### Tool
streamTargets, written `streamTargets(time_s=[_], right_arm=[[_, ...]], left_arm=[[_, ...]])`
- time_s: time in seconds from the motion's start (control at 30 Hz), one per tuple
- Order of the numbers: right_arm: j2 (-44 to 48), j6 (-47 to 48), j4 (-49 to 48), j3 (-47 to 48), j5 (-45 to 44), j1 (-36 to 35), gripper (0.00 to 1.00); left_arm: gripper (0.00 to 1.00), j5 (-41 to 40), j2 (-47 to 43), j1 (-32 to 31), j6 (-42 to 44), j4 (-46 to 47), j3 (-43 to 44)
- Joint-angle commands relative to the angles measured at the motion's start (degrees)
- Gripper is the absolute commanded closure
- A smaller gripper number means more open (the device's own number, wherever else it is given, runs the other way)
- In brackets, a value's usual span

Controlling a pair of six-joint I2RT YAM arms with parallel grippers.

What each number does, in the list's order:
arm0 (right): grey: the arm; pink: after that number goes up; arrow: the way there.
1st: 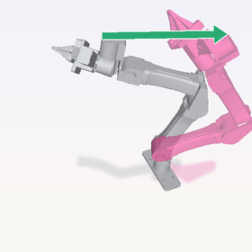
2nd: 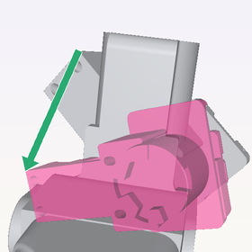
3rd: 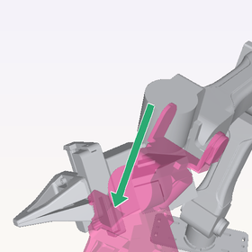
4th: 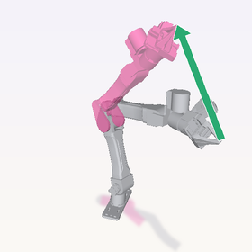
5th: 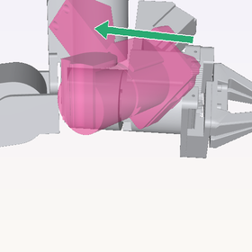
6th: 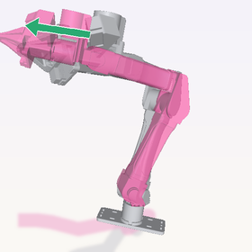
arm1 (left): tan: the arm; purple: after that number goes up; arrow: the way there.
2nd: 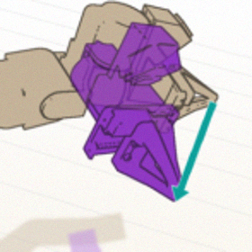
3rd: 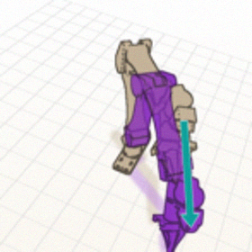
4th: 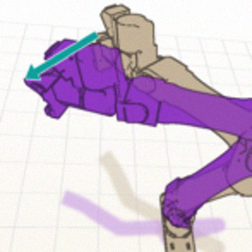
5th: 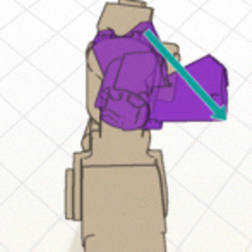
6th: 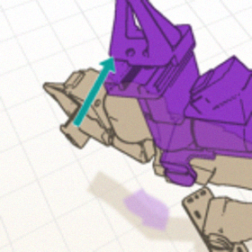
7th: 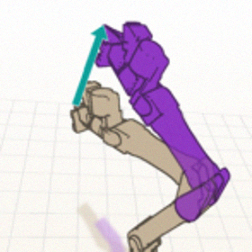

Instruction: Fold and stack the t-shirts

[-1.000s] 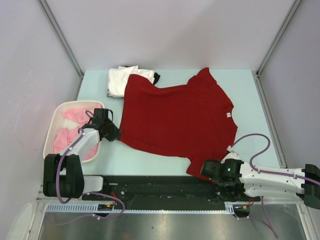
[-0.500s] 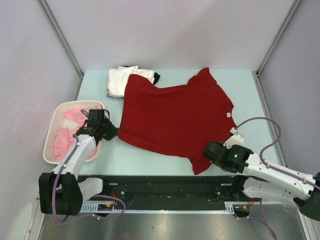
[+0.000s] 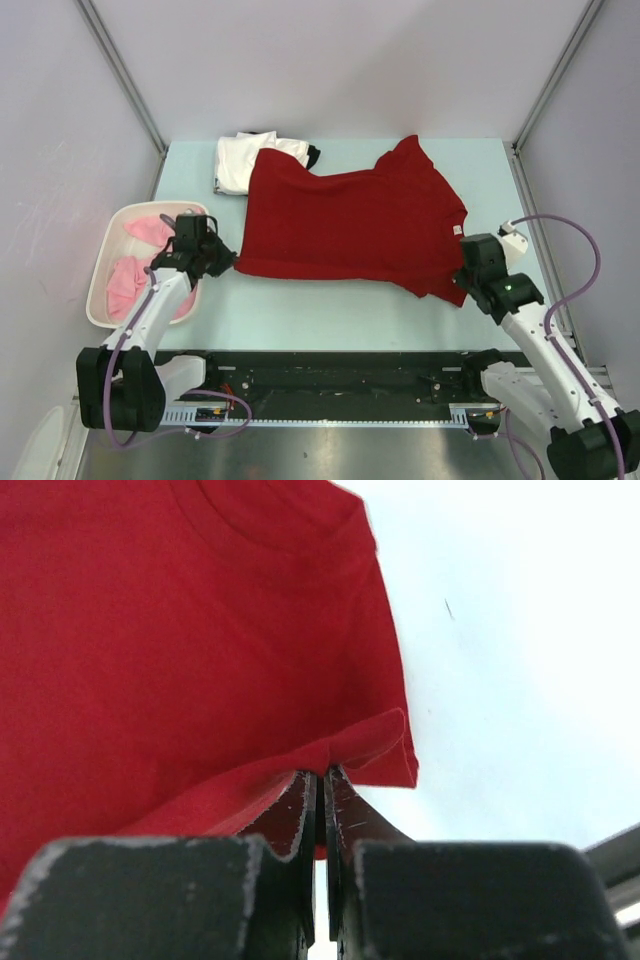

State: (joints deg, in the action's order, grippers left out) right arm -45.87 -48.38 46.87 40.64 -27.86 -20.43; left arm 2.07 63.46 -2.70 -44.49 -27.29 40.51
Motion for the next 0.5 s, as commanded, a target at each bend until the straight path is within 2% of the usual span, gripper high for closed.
streamTargets(time_s=[0.0,0.17,0.47], right_arm=[[-1.9,12.9,-11.3,3.9,9.1,7.1,1.0],[-5.5,16.1,-17.2,4.9,14.4,12.2,1.0],[-17.7,19.5,-23.1,10.7,22.7,16.0,1.0]], left_arm=[[1.0,-0.7,-0.1,0.6,2.6,2.2,3.9],[1.0,-1.4,0.3,0.7,2.9,2.6,4.3],[1.0,-3.6,9.1,0.8,3.4,2.9,11.6]])
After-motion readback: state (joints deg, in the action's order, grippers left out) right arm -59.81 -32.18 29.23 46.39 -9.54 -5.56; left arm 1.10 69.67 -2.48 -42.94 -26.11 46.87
